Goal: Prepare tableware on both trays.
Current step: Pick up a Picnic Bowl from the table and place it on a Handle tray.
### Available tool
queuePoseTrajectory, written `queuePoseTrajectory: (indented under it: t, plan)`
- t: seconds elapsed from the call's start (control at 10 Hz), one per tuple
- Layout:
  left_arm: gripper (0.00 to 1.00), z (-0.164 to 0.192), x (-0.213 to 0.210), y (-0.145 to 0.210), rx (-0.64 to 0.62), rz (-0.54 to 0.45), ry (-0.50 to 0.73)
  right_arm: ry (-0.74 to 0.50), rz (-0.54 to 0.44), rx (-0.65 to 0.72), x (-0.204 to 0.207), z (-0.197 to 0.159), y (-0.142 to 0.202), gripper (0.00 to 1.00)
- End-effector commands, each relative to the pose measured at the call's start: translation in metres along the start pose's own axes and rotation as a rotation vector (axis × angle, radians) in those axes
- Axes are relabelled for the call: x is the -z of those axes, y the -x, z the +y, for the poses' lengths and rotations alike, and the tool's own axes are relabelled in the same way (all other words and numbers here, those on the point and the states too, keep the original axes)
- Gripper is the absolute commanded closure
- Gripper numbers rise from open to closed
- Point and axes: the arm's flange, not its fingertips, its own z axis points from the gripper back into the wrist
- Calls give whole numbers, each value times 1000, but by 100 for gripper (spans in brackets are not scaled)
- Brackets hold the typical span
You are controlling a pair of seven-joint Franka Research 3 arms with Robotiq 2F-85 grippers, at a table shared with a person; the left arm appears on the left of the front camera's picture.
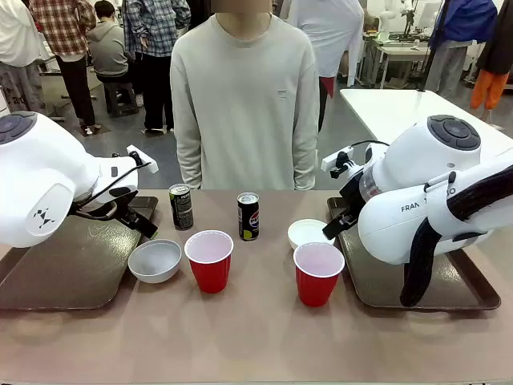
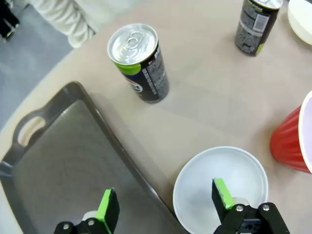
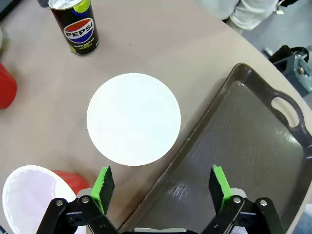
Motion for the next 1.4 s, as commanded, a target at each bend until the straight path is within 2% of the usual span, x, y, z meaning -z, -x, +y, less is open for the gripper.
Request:
queuePoseTrajectory:
  t: [0.0,1.2,1.3]
  plan:
    - [0,0,0,0,0,0,0,0,0,0,0,0,0,0]
    - [0,0,0,0,0,0,0,0,0,0,0,0,0,0]
    - [0,0,-42,12,4,-28,-24,-21,-63,-19,-37,13,-6,0]
